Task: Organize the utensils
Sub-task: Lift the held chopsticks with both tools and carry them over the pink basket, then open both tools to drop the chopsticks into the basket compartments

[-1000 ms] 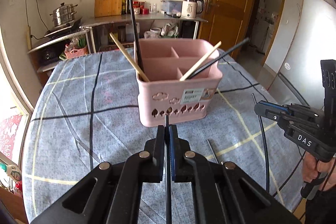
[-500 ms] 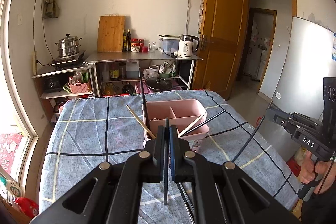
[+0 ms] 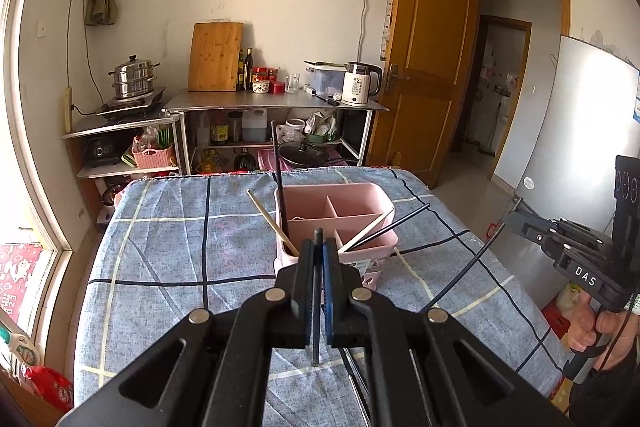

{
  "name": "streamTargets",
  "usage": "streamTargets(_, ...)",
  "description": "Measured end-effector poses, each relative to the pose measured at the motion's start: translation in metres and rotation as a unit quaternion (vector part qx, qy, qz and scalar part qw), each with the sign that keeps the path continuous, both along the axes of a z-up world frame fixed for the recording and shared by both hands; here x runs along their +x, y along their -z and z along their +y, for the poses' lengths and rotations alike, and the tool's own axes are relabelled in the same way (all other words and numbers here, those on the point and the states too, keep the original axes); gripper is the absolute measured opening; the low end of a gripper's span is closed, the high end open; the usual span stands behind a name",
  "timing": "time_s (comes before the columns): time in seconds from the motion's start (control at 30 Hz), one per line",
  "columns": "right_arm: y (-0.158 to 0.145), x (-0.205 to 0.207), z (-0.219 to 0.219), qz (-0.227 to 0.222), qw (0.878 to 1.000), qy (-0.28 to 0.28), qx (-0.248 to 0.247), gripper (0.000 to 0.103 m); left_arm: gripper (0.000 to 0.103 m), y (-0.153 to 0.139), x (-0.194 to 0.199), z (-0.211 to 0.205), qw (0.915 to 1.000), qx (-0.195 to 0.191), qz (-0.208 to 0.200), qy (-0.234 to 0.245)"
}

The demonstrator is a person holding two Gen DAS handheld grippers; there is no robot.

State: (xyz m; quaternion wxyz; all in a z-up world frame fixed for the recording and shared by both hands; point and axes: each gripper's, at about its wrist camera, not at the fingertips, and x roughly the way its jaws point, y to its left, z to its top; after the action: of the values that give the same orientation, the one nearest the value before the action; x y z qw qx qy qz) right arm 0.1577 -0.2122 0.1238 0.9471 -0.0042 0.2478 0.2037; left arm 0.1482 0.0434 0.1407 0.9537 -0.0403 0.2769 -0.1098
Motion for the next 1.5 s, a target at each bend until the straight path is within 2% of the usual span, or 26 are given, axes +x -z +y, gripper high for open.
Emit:
streamTargets(0.5,-0.039,0.007,0.026,-0.039,0.997,-0.058,0.017,0.004,0.004,-0.042,0.013,0.005,0.9998,-0.009,-0.014,0.012)
streamTargets(0.8,-0.069,0.029,0.048,-0.068,0.993,-0.080,0.055,0.004,0.004,-0.088,0.025,0.013,0.9983,-0.009,-0.058,0.004)
streamTargets(0.97,-0.080,0.045,0.057,-0.088,0.991,-0.077,0.070,0.004,0.004,-0.101,0.036,0.012,0.9965,-0.009,-0.083,0.000)
streamTargets(1.2,-0.075,0.071,0.064,-0.091,0.991,-0.063,0.073,0.004,0.004,-0.093,0.059,0.009,0.9959,-0.006,-0.090,0.005)
streamTargets(1.5,-0.041,0.092,0.069,-0.054,0.996,-0.049,0.059,0.004,0.004,-0.051,0.085,0.012,0.9986,-0.025,-0.047,0.008)
